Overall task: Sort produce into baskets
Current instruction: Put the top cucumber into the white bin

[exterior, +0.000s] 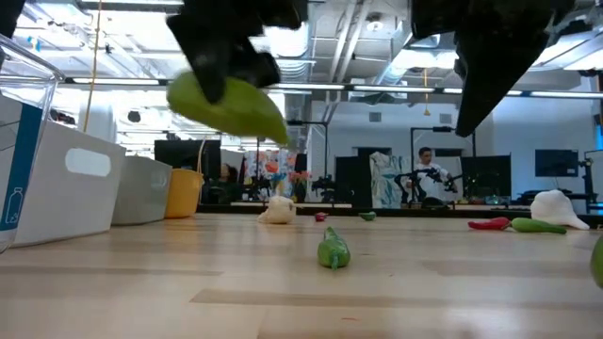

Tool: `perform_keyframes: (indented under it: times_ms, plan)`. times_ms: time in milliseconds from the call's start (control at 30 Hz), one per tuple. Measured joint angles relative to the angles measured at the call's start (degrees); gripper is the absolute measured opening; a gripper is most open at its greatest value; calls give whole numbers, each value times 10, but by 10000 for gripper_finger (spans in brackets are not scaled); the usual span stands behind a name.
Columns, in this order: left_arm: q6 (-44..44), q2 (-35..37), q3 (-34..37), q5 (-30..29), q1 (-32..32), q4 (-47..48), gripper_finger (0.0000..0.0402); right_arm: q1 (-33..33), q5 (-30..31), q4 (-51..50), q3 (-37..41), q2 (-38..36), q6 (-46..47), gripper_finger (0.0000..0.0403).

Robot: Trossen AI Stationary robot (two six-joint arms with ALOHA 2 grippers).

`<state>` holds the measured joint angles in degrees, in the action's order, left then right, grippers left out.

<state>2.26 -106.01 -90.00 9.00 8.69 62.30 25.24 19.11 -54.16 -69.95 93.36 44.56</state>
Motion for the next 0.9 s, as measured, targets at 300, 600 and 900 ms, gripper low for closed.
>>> perform_keyframes:
  times_ms: [300,600,900]
  plan:
    - [-125,84,5,-102,63,128,165,6,0,7,0,0,0,75]
    - [-305,138,21,-204,154,210,165,5,0,10,0,0,0,75]
    - [-447,180,185,-204,237,134,165,5,0,10,0,0,-28,78]
